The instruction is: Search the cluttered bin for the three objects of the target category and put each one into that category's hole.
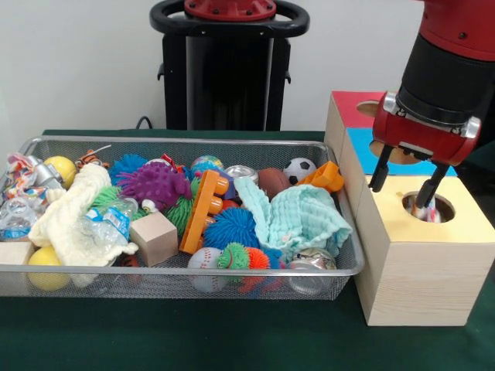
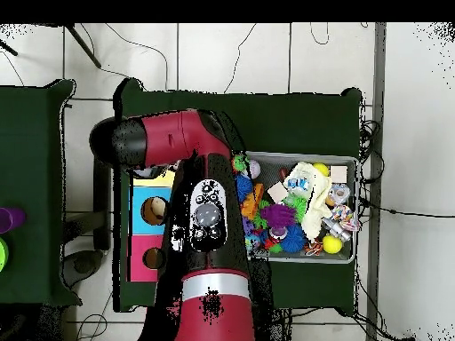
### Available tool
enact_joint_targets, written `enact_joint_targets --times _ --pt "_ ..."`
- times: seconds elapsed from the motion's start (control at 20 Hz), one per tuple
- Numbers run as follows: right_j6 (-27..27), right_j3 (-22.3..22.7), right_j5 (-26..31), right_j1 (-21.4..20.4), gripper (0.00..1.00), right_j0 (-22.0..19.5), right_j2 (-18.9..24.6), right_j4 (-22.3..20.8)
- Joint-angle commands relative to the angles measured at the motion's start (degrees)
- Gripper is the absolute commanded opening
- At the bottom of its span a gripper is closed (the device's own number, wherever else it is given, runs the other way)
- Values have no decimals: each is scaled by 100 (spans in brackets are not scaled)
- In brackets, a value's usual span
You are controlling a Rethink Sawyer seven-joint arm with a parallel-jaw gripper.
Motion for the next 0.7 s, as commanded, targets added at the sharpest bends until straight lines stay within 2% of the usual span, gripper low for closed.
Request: enact_joint_targets --times 0.05,0.25,0.5,0.7 --pt "-769 -345 1161 88 100 -261 442 -71" --pt "-794 -488 1197 186 100 -348 512 -47" --pt "-758 -502 1385 67 100 -320 512 -34" --pt "-911 -282 1037 112 100 -490 582 -29"
